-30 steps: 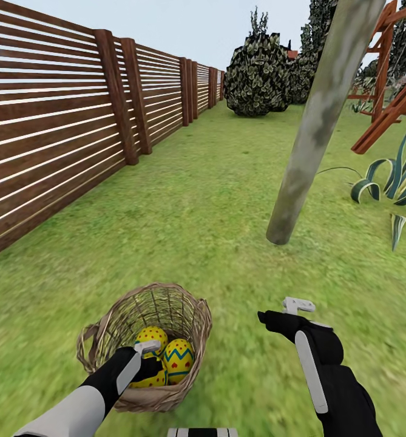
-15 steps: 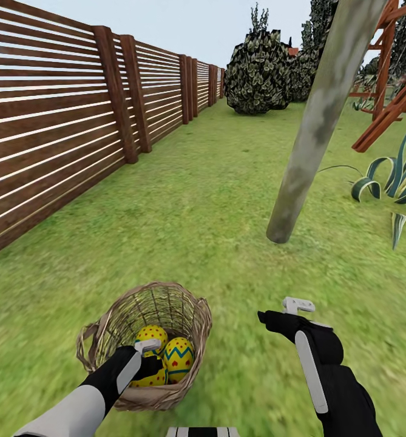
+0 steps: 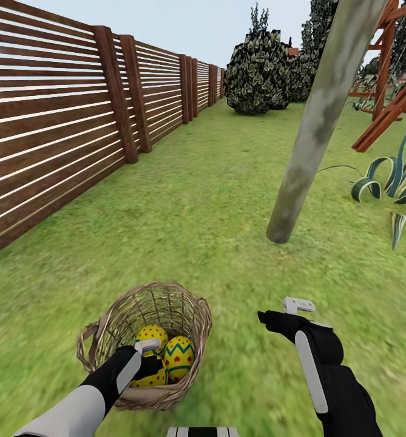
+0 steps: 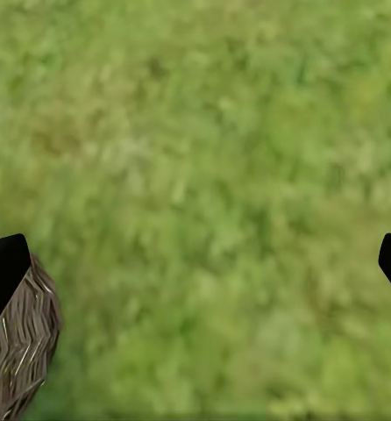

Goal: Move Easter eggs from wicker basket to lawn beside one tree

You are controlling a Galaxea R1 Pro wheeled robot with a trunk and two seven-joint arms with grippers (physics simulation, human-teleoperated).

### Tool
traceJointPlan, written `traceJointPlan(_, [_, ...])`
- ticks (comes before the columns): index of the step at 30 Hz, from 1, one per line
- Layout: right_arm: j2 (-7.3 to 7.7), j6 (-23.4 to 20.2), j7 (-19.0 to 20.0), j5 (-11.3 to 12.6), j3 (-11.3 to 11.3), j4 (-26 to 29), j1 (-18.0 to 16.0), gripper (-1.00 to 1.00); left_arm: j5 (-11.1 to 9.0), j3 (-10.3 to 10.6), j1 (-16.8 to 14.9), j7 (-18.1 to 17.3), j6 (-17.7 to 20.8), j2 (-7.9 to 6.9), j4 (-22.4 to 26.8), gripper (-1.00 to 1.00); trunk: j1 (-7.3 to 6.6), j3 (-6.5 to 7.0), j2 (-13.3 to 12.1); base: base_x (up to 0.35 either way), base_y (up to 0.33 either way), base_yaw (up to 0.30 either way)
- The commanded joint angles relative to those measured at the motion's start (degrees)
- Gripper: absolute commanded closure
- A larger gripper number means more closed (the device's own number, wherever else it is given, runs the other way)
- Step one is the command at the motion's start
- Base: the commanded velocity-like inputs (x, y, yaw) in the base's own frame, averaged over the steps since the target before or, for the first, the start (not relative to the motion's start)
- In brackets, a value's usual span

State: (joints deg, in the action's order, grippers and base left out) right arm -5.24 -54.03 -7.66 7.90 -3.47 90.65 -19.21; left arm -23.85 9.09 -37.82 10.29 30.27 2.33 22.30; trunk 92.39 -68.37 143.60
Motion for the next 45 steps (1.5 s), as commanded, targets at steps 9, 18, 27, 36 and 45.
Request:
traceJointPlan(9, [-0.04, -0.2, -0.5, 0.6, 0.0, 0.1, 0.0, -1.00, 0.9, 0.5, 0.0, 0.6, 0.3, -0.05, -1.0, 1.00, 0.00, -0.05, 0.0, 0.000, 0.000, 0.000])
traceJointPlan(18, [-0.04, -0.2, -0.5, 0.6, 0.0, 0.1, 0.0, -1.00, 0.8, 0.5, 0.0, 0.6, 0.3, -0.08, -1.0, 1.00, 0.00, -0.05, 0.0, 0.000, 0.000, 0.000])
traceJointPlan(27, [-0.04, -0.2, -0.5, 0.6, 0.0, 0.1, 0.0, -1.00, 0.8, 0.5, 0.0, 0.6, 0.5, -0.07, -1.0, 1.00, -0.05, 0.39, 0.0, 0.000, 0.000, 0.000])
traceJointPlan(36, [-0.04, -0.2, -0.5, 0.6, 0.0, 0.1, 0.0, -1.00, 0.8, 0.5, 0.0, 0.6, 0.6, -0.07, -1.0, 1.00, -0.25, 2.16, -0.1, 0.000, 0.000, 0.000])
traceJointPlan(45, [-0.04, -0.2, -0.5, 0.6, 0.0, 0.1, 0.0, -1.00, 1.0, 0.5, 0.0, 0.6, 0.7, -0.05, -1.3, 1.00, -0.33, 2.83, -0.2, 0.000, 0.000, 0.000])
